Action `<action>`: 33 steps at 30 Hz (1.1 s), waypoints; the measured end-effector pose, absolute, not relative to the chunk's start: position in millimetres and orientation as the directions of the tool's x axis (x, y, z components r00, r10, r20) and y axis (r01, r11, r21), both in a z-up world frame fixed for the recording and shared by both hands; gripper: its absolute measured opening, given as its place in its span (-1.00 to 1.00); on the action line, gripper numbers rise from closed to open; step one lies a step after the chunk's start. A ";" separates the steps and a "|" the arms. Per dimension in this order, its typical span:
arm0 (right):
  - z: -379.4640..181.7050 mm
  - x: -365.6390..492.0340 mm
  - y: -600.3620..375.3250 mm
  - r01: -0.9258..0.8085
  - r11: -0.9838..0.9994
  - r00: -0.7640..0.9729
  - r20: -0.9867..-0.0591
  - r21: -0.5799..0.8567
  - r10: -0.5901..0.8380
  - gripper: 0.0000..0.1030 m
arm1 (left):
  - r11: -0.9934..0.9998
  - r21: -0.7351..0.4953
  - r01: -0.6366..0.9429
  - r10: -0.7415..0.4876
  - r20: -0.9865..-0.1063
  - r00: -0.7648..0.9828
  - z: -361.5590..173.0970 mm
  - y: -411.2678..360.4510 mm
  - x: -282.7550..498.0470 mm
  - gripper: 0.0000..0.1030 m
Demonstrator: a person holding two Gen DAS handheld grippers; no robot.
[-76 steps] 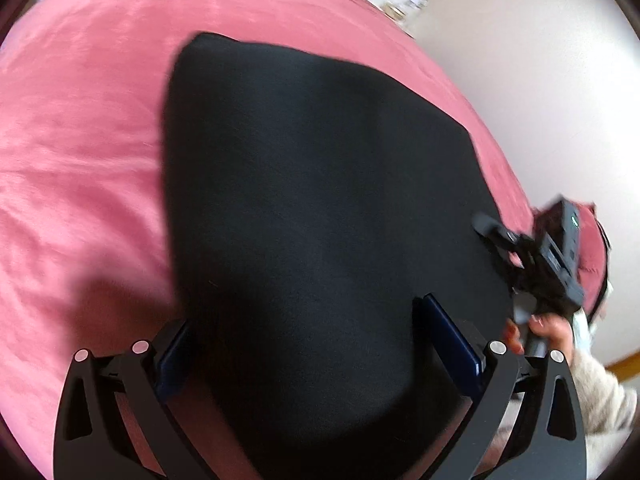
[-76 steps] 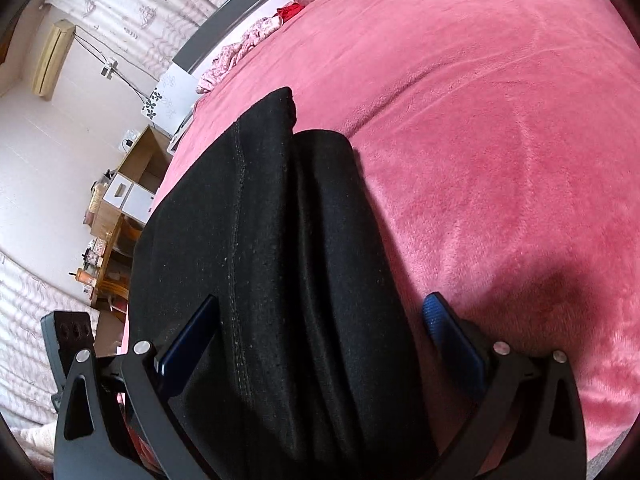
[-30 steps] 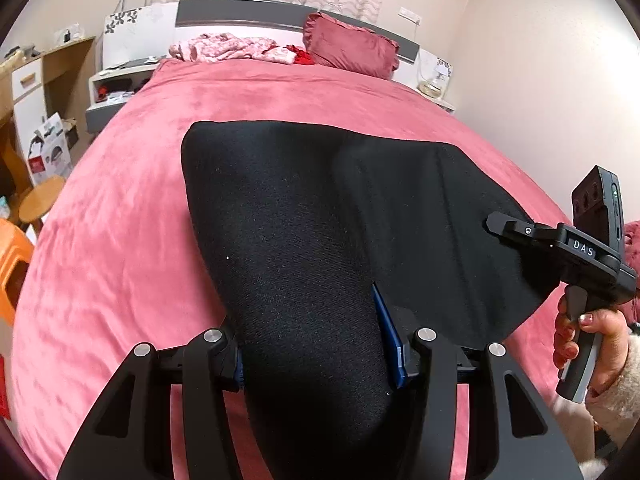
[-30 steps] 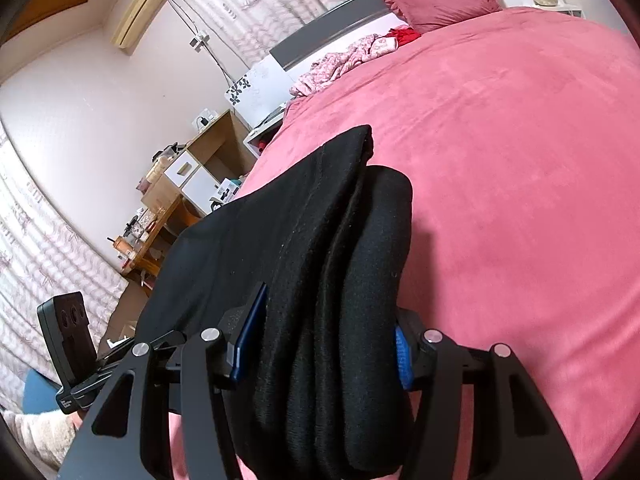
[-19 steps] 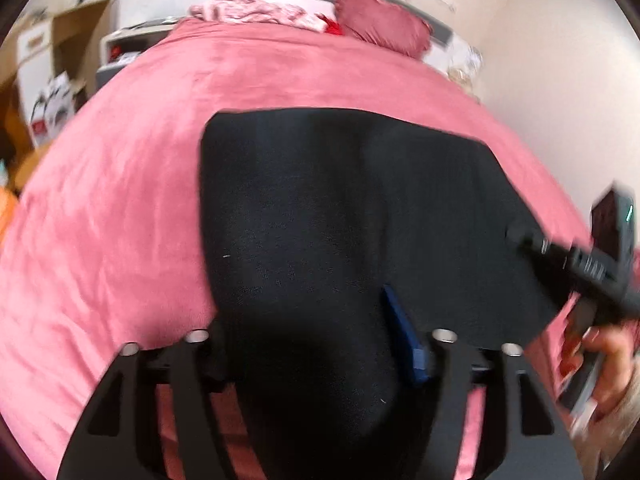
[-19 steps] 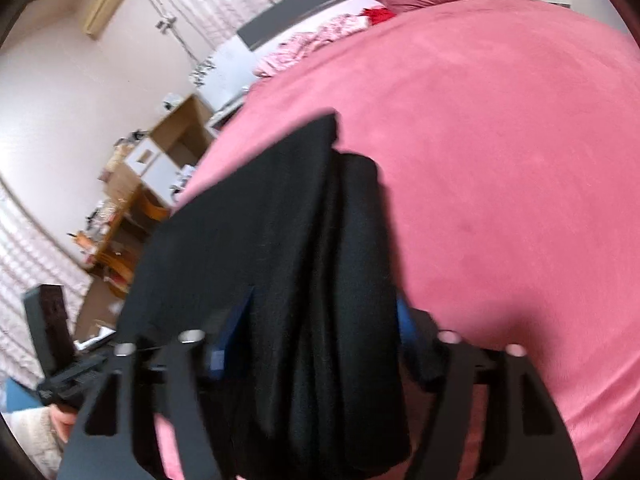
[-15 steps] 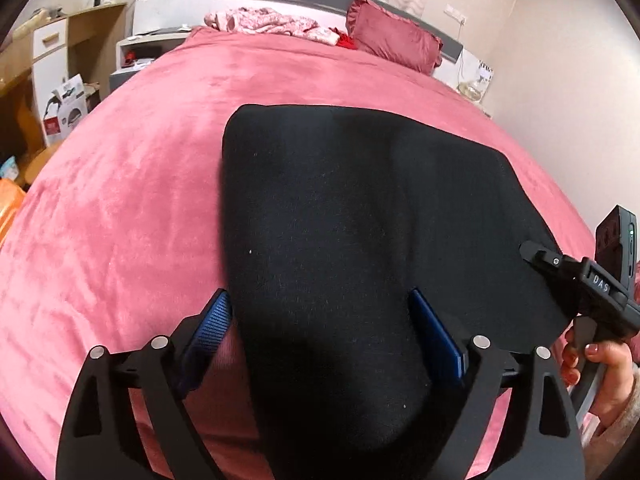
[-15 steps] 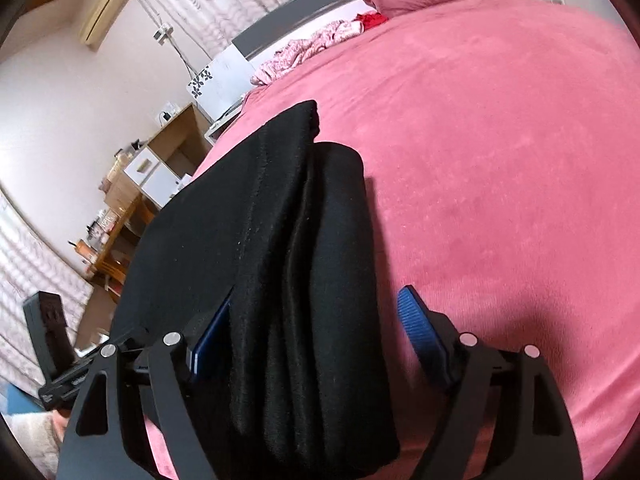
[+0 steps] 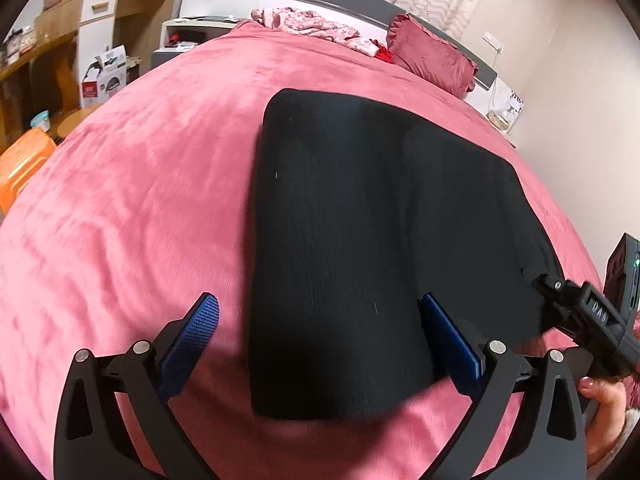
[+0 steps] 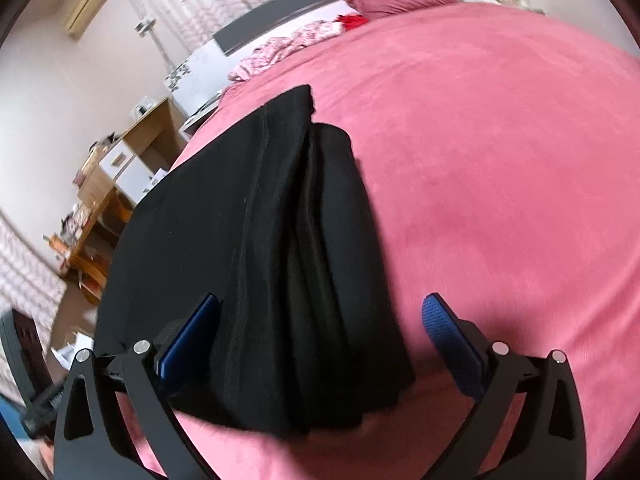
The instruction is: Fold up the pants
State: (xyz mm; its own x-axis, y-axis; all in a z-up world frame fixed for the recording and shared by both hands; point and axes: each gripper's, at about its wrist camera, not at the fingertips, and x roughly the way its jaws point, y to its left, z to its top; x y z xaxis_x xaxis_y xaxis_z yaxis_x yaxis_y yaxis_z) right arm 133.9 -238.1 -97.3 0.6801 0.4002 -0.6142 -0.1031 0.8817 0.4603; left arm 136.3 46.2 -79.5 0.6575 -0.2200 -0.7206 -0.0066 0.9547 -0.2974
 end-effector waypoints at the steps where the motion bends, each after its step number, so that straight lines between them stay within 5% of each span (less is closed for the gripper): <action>1: -97.4 126.6 -240.9 -0.089 0.872 0.684 -0.607 0.481 0.405 0.96 | 0.959 -0.284 -0.006 -0.208 -0.719 0.663 -78.8 45.3 129.1 0.93; 9: -99.1 61.9 -238.1 -0.052 0.903 0.719 -0.612 0.426 0.330 0.97 | 0.993 -0.114 0.044 -0.115 -0.749 0.652 -86.6 31.7 87.9 0.93; 18: -129.0 22.0 -188.1 -0.200 0.980 0.682 -0.716 0.014 0.149 0.97 | 0.994 -0.055 0.092 -0.100 -0.790 0.604 -108.6 22.8 56.6 0.93; 33: -133.2 13.8 -197.7 -0.183 0.982 0.675 -0.722 0.037 0.153 0.97 | 0.996 -0.004 0.094 -0.061 -0.794 0.606 -112.4 15.6 33.5 0.93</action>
